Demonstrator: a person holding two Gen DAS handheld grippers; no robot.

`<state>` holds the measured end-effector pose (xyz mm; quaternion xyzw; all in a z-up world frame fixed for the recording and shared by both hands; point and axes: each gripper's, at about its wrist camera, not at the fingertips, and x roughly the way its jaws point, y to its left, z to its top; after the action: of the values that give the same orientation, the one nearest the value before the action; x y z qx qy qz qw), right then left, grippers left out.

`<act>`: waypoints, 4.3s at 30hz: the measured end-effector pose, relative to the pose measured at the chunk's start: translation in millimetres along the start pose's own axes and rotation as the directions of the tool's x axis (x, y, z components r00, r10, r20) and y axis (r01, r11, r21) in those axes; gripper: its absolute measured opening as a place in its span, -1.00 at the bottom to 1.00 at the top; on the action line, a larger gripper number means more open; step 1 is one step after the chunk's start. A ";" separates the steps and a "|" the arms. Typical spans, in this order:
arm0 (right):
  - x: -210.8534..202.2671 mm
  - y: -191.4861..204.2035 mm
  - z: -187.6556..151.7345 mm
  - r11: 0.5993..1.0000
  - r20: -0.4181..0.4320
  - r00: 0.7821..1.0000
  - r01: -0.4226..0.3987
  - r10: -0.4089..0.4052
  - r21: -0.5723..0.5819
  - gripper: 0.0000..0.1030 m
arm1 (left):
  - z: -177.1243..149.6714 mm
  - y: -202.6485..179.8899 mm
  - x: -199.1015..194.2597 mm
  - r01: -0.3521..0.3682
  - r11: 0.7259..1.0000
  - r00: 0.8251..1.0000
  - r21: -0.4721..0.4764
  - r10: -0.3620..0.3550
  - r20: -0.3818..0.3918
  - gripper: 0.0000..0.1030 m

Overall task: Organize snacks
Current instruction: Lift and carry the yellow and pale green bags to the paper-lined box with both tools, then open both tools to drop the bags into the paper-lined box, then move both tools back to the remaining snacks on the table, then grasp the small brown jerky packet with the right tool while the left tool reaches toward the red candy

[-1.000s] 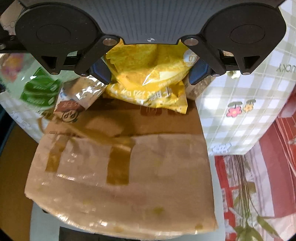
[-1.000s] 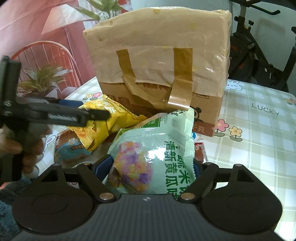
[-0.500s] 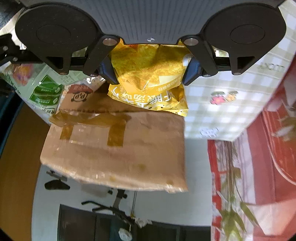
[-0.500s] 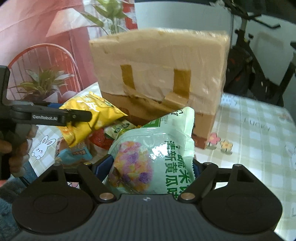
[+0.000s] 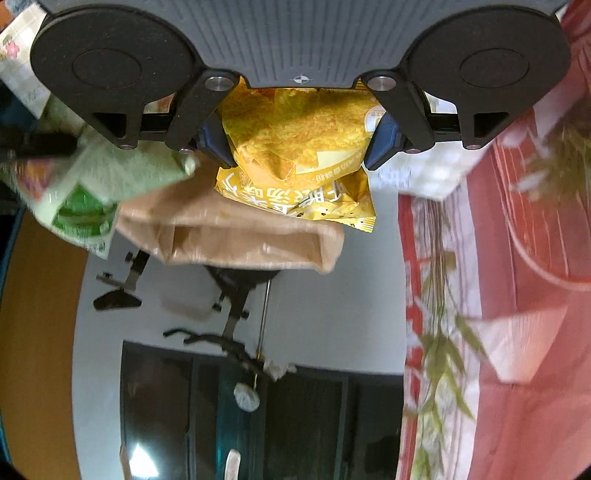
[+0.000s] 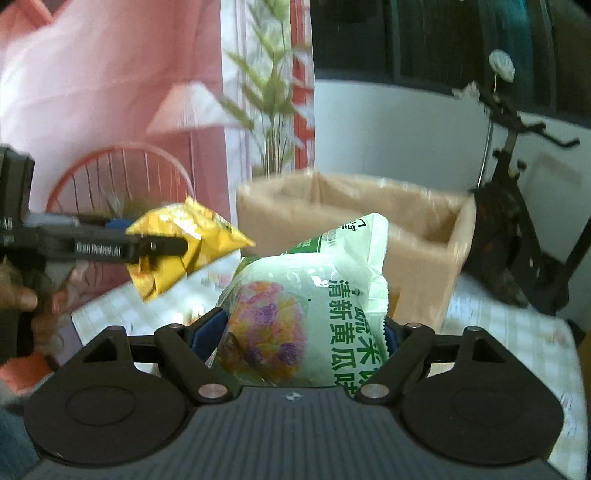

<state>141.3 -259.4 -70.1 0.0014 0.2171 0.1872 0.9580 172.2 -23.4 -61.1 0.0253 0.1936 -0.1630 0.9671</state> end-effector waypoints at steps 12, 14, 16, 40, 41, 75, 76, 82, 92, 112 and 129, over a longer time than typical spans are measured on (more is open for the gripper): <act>50.3 -43.6 116.5 0.960 0.132 0.968 0.234 -0.215 -0.155 0.59 | 82.0 -29.7 63.2 0.025 0.998 0.995 0.054 -0.030 0.095 0.53; 73.9 -55.5 123.2 0.944 0.126 0.958 0.278 -0.258 -0.179 0.59 | 90.5 -36.1 86.7 0.012 0.998 0.997 0.065 -0.016 0.073 0.53; 97.1 -67.2 123.7 0.937 0.103 0.954 0.297 -0.282 -0.184 0.59 | 94.5 -36.9 107.2 0.002 0.998 0.999 0.064 -0.005 0.047 0.53; 176.3 -117.0 87.8 0.972 -0.177 0.959 0.205 -0.223 -0.115 0.78 | 91.3 -26.0 181.1 0.021 0.999 0.995 0.024 -0.019 -0.099 0.80; 173.6 -117.7 89.1 0.974 -0.168 0.961 0.204 -0.218 -0.097 0.91 | 91.5 -25.8 179.5 0.021 1.000 0.995 0.021 -0.019 -0.099 0.80; 57.0 -61.2 61.7 0.995 0.122 0.989 0.071 -0.079 0.074 1.00 | 26.6 32.6 28.4 -0.007 0.999 0.999 -0.036 0.005 -0.054 0.80; 55.0 -57.4 57.0 0.995 0.126 0.989 0.072 -0.080 0.069 0.99 | 20.1 35.2 26.2 -0.011 0.999 0.998 -0.039 0.009 -0.059 0.80; 51.0 -36.3 33.2 0.995 0.135 0.988 0.071 -0.079 0.068 0.97 | -22.3 49.9 15.2 -0.045 0.997 0.993 -0.062 0.038 -0.115 0.80; 58.4 -11.9 -13.6 0.992 0.106 0.989 0.095 -0.104 0.081 0.95 | -84.0 45.8 31.4 0.012 0.997 0.961 -0.081 -0.034 -0.276 0.79; 78.4 -33.1 -88.2 0.952 -0.101 0.978 0.203 -0.184 0.230 0.85 | -122.5 36.7 52.7 0.047 0.996 0.926 -0.072 -0.071 -0.372 0.79; 92.3 -44.2 -118.2 0.951 -0.211 0.939 0.296 -0.272 0.086 0.48 | -125.3 38.9 53.1 0.033 0.994 0.933 -0.101 -0.067 -0.353 0.79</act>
<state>185.0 -276.6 -219.3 0.0072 0.3194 0.0331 0.9470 185.3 11.2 -197.6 0.0042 0.3733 -0.1711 0.9118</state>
